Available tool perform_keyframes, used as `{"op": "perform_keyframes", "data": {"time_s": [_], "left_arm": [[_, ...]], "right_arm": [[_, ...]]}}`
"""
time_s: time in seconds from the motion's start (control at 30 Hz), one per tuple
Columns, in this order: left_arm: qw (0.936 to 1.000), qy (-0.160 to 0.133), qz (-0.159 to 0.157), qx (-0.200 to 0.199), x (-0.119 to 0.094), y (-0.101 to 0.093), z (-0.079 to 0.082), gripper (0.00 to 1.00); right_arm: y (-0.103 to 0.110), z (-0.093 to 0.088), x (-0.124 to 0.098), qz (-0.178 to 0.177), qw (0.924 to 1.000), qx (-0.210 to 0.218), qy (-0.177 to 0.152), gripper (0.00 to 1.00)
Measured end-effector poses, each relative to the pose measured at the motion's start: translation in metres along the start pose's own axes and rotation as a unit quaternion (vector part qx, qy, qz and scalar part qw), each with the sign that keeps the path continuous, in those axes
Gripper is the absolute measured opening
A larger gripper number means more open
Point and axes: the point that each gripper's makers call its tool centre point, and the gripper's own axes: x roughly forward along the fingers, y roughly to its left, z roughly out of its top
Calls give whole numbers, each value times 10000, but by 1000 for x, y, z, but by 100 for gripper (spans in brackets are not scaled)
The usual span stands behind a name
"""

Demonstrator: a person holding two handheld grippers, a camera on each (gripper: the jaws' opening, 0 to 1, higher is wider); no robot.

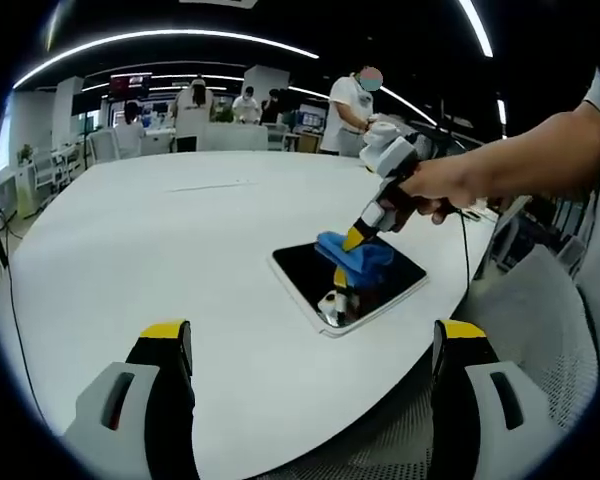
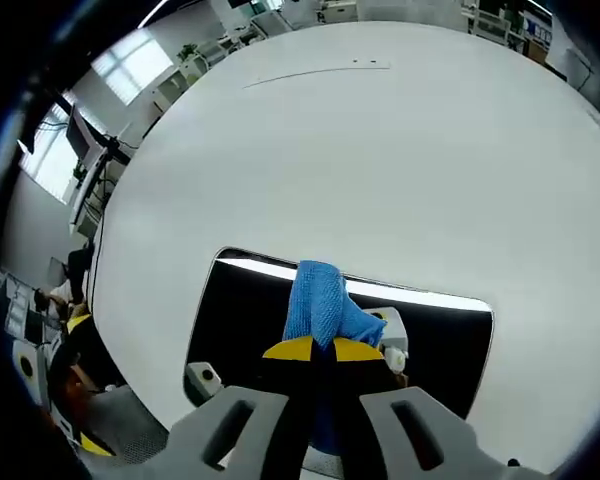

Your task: Wipe the mirror surface with the cleaning cloth until all visible marks leave the cleaned area.

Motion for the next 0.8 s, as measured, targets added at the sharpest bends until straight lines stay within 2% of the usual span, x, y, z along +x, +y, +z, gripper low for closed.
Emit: {"op": "perform_keyframes", "data": {"time_s": [0.27,0.47,0.57,0.8], "left_arm": [[9999,1,-8,108,1,-1,-1,99],[9999,11,-33,146,1,-2,-1,99],[9998,-1,18,216,1,1,-2,99],[9998,-5,-8,207,1,1,-3,99]], "right_arm": [[-5,14,6,-53,10000,11,-38,0],[-7,17,8,-67,10000,-4,-59,0],[-7,19,8,-64,9997,-218,-95,0],[-6,19,7,-15,9999,-141,-38,0]]}}
